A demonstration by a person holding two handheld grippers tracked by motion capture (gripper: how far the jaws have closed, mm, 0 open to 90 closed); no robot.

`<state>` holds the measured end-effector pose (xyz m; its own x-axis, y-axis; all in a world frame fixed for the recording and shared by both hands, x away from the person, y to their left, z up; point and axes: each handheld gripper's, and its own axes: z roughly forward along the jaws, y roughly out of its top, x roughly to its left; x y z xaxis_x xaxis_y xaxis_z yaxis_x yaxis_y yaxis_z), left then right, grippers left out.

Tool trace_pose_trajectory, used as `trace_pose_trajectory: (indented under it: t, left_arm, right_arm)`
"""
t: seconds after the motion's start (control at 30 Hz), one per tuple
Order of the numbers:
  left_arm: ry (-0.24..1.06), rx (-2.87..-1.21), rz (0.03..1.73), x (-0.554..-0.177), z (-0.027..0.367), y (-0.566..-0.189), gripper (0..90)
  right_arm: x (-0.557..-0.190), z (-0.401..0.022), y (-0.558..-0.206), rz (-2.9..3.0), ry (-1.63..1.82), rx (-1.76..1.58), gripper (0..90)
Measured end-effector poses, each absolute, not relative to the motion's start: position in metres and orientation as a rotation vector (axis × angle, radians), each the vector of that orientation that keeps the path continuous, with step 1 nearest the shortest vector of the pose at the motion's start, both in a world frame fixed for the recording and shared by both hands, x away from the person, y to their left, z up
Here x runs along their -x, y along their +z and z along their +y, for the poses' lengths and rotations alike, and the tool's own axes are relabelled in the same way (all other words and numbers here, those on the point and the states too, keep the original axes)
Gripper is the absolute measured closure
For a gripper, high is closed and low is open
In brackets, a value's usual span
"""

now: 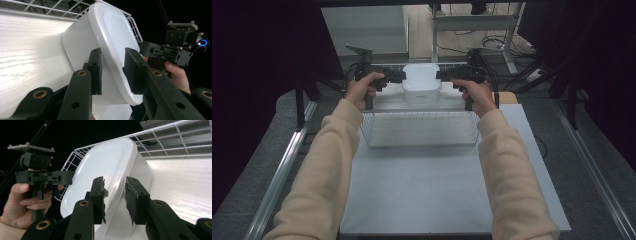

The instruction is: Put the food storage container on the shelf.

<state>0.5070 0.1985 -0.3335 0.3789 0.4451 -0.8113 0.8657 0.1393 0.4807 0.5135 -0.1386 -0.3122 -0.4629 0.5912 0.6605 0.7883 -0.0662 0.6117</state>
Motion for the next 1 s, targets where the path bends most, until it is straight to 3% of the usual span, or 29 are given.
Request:
trace_pose_trajectory:
  t: [0.17,0.23,0.27,0.4,0.43,0.63,0.93,1.0]
  left_arm:
    - [-0.449,-1.475,1.238,-0.507,0.197,-0.334,67.7]
    - [-0.414,-1.503,1.236,-0.505,0.195,-0.333,60.7]
    - [-0.381,-1.519,1.236,-0.503,0.193,-0.331,60.7]
    - [-0.25,-1.56,1.201,-0.493,0.184,-0.323,39.8]
    - [-0.208,-1.582,1.173,-0.487,0.182,-0.319,38.1]
    - [-0.079,-1.644,1.111,-0.466,0.176,-0.307,31.5]
    - [0.055,-1.702,1.063,-0.423,0.178,-0.309,30.1]
    - [0.138,-1.728,1.058,-0.404,0.182,-0.317,29.3]
  right_arm:
    - [-0.515,-0.14,-0.314,-1.995,-1.56,1.499,68.2]
    - [-0.514,-0.139,-0.313,-2.014,-1.554,1.492,54.9]
    - [-0.514,-0.139,-0.313,-2.014,-1.554,1.492,54.9]
    - [-0.502,-0.137,-0.306,-2.108,-1.643,1.496,31.5]
    - [-0.499,-0.137,-0.304,-2.13,-1.657,1.493,29.9]
    - [-0.479,-0.146,-0.297,-2.232,-1.753,1.413,27.3]
    - [-0.444,-0.164,-0.302,-2.47,-1.739,1.319,27.5]
    - [-0.433,-0.168,-0.304,-2.5,-1.742,1.287,27.4]
